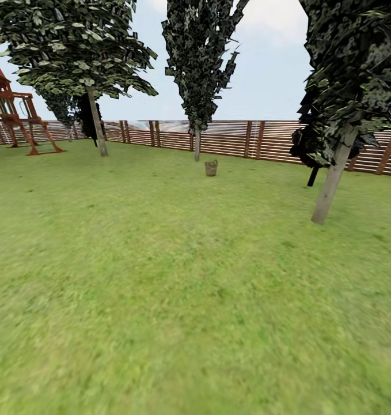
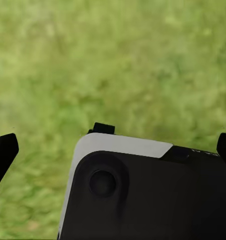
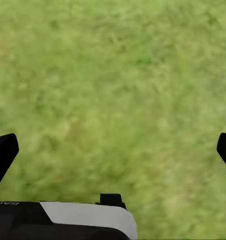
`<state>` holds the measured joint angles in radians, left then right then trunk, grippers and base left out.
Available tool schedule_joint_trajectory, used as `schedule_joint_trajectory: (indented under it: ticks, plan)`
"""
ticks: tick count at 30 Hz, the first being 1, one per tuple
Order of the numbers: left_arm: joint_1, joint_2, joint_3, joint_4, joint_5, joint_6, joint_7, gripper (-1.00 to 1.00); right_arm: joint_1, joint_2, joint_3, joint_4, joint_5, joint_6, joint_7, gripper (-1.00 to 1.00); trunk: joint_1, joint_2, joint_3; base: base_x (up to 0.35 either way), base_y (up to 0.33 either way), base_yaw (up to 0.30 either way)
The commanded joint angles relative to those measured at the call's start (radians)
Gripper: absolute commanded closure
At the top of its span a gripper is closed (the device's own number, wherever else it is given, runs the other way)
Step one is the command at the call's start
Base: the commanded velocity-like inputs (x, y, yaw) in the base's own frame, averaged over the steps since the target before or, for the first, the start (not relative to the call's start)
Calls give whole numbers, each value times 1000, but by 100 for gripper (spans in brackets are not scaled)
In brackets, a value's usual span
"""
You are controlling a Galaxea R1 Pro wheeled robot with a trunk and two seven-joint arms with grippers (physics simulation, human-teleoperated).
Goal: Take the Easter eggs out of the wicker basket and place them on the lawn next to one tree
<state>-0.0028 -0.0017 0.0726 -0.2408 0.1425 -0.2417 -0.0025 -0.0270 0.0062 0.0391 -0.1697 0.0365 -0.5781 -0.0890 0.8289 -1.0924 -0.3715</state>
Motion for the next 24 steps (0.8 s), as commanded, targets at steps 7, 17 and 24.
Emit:
schedule_joint_trajectory:
  ticks: [7, 17, 24]
  plan:
    - [0, 0, 1, 0, 6, -2, -1, -100, -1, 0, 4, 1, 4, 0, -9, -100, 1, -1, -1, 335, 0, 0]
    - [0, -1, 1, 0, 6, -4, -1, -100, -1, 0, 4, 1, 5, 1, -9, -100, 1, -1, -1, 335, 0, 0]
    - [0, -1, 1, 0, 6, -5, -1, -100, -1, 0, 5, 1, 5, 3, -9, -100, 1, -1, -1, 336, 0, 0]
